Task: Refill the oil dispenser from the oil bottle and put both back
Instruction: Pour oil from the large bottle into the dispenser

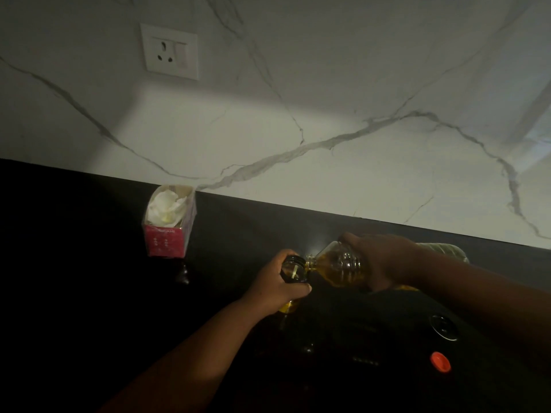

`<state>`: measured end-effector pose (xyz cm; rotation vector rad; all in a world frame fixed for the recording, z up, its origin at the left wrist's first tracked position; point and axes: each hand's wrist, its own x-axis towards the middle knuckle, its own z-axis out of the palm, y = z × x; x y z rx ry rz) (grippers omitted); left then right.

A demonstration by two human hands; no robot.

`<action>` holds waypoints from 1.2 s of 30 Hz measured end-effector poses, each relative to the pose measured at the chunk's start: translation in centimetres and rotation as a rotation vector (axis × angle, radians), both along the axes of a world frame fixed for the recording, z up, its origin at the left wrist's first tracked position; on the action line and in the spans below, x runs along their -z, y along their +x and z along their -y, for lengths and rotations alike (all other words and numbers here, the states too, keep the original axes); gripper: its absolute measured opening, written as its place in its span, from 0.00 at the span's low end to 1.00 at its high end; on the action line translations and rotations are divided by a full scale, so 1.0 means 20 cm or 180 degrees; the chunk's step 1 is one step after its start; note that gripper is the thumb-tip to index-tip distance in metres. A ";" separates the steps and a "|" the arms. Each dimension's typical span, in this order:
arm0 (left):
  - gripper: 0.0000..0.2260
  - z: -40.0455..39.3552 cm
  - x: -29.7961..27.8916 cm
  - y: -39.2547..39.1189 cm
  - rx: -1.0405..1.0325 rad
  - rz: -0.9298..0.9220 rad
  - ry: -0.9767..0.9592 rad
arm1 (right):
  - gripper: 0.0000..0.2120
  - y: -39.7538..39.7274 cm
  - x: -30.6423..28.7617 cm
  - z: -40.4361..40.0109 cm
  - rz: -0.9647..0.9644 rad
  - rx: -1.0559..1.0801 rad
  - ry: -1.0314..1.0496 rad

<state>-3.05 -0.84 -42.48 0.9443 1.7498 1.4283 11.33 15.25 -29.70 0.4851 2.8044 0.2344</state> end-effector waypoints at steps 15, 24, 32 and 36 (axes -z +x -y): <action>0.25 0.00 0.00 0.00 0.0018 0.0034 -0.0002 | 0.44 0.00 0.00 0.01 0.0010 0.0043 0.0014; 0.25 0.00 0.00 0.00 0.0038 0.0052 0.0000 | 0.45 0.00 -0.01 0.01 0.0026 0.0010 -0.0059; 0.26 0.00 -0.01 0.00 0.0030 0.0000 -0.0076 | 0.44 0.00 -0.01 0.00 0.0006 0.0009 -0.0097; 0.27 0.00 0.00 0.00 0.0054 0.0049 -0.0096 | 0.44 0.00 -0.01 0.00 0.0012 -0.0008 -0.0070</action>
